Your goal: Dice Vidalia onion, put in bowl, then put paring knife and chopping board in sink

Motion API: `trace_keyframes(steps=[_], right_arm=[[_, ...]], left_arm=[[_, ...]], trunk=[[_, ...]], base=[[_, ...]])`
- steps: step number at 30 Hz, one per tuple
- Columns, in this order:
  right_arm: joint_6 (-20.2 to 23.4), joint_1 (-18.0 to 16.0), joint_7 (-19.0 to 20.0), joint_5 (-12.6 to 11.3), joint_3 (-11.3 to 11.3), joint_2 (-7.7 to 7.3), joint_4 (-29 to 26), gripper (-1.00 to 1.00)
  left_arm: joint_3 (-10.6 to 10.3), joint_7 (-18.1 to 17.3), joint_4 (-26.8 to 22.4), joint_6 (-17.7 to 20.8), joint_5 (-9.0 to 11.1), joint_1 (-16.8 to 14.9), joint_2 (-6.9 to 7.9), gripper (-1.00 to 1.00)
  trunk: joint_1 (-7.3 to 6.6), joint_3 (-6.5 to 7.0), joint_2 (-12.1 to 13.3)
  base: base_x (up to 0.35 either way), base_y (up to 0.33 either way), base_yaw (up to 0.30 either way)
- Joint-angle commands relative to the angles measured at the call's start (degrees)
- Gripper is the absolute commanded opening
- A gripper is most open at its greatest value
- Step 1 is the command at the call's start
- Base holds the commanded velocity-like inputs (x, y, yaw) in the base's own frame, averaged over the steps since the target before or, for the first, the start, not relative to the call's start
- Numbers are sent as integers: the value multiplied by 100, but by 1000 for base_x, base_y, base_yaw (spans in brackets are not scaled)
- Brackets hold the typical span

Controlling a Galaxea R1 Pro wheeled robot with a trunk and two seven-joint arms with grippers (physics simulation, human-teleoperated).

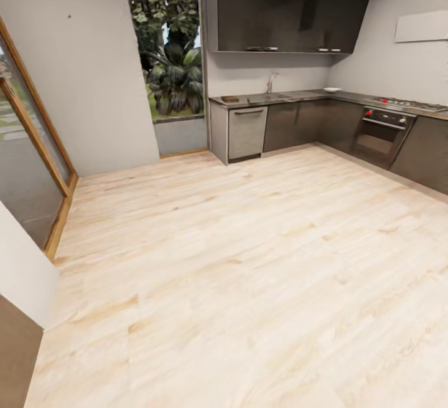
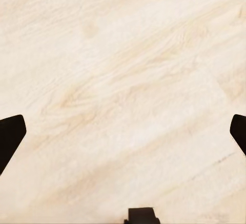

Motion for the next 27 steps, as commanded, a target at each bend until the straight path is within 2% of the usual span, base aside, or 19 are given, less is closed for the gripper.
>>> trace_keyframes(steps=[1, 17, 27], right_arm=[[-17, -1, -22, 1, 3, 0, 3, 100], [-14, -5, -22, 1, 4, 4, 3, 100], [-14, -5, -22, 1, 4, 2, 3, 100]], left_arm=[[3, 0, -6, -9, 0, 2, -2, 100], [2, -1, -6, -9, -10, 2, -28, 100], [2, -4, 24, -9, -23, 2, -42, 100]], trunk=[[3, -4, -2], [3, -4, -2], [3, -4, -2]], base=[[318, 0, -43], [318, 0, -7], [318, -73, 0]])
